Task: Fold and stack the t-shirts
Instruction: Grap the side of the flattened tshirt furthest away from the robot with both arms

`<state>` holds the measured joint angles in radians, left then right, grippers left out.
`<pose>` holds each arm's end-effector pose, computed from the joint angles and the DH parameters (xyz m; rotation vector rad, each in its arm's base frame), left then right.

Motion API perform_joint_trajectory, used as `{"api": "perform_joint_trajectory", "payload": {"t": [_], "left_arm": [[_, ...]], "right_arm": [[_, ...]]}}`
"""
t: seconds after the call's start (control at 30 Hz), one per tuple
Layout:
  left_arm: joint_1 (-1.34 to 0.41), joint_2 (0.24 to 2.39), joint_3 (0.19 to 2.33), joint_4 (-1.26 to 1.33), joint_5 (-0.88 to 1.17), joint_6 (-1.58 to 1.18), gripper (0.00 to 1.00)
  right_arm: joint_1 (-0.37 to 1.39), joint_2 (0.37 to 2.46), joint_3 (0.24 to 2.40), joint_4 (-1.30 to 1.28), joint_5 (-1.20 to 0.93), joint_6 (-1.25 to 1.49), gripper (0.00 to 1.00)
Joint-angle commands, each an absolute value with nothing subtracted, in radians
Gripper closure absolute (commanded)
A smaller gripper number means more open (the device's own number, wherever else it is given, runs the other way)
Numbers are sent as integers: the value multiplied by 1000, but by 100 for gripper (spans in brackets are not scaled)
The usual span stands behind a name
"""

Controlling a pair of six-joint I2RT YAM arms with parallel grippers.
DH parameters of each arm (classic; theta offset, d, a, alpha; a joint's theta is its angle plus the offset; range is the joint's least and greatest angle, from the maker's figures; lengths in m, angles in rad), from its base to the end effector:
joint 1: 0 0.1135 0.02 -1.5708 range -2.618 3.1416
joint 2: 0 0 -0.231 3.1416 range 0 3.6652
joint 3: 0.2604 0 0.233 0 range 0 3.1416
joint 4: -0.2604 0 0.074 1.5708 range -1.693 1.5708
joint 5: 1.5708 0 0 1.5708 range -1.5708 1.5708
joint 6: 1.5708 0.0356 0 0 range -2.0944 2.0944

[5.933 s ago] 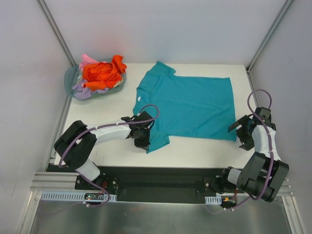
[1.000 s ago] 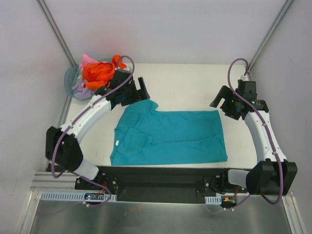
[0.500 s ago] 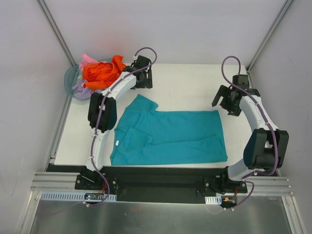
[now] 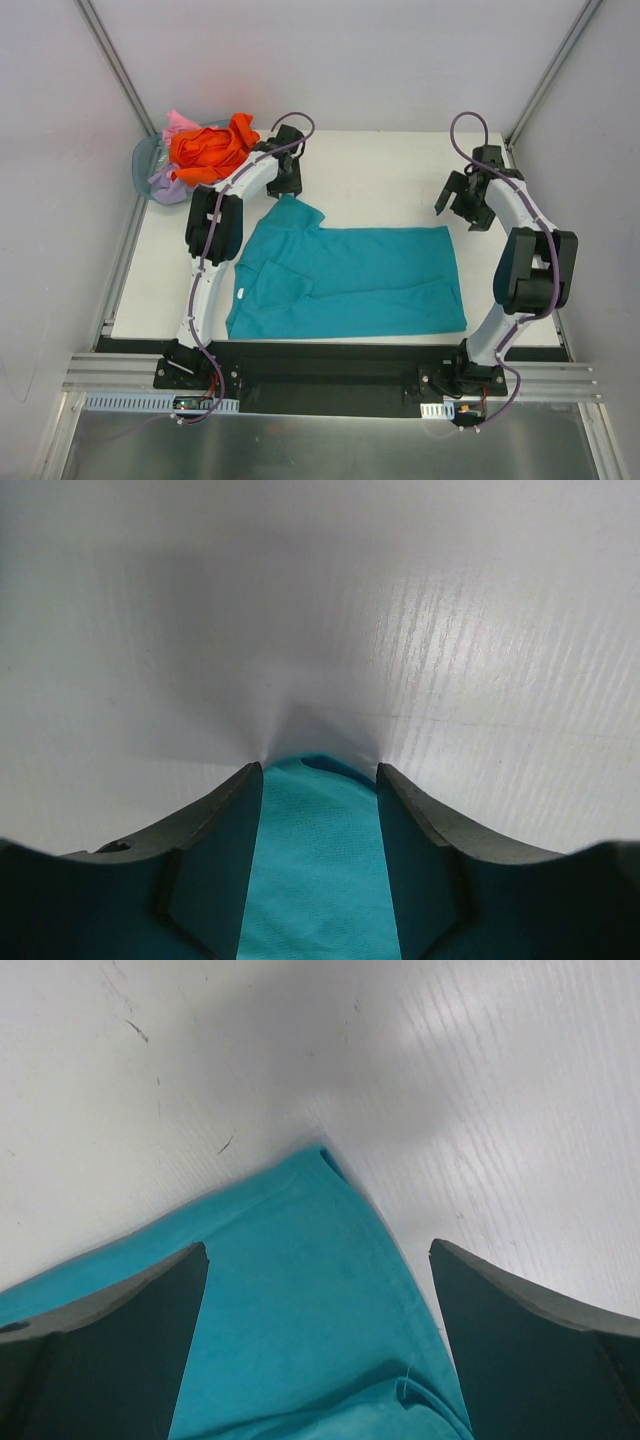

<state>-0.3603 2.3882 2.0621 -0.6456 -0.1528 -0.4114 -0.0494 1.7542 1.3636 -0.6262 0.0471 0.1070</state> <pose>0.4535 -0.1651 0.1661 -0.1244 2.5265 -0.1146 0.3503 -0.0190 0.2172 0.2193 2.5770 -0.0397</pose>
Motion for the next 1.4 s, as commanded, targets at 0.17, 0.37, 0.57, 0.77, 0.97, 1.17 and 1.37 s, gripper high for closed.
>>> {"api": "perform_joint_trajectory", "payload": {"t": [0.17, 0.37, 0.57, 0.77, 0.97, 1.17, 1.37], "left_arm": [[-365, 2439, 2112, -669, -147, -449, 89], [-365, 2415, 2129, -666, -143, -439, 100], [-367, 2333, 2083, -663, -124, -433, 100], [-379, 2238, 1991, -634, -110, -423, 100], [-399, 2134, 1882, -592, -103, -419, 100], [-420, 1978, 1701, -539, -120, -428, 100], [-469, 1760, 1438, -454, -133, -462, 100]], "right_arm": [[-54, 1891, 1480, -606, -34, 100, 5], [-49, 1988, 1555, -652, -23, 83, 18], [-43, 2023, 1537, -673, 58, 86, 31], [-37, 2040, 1522, -680, 35, 89, 58], [-32, 2005, 1493, -649, 37, 72, 90], [-22, 1924, 1448, -623, 29, 48, 99], [-5, 1798, 1333, -608, 9, 67, 99]]}}
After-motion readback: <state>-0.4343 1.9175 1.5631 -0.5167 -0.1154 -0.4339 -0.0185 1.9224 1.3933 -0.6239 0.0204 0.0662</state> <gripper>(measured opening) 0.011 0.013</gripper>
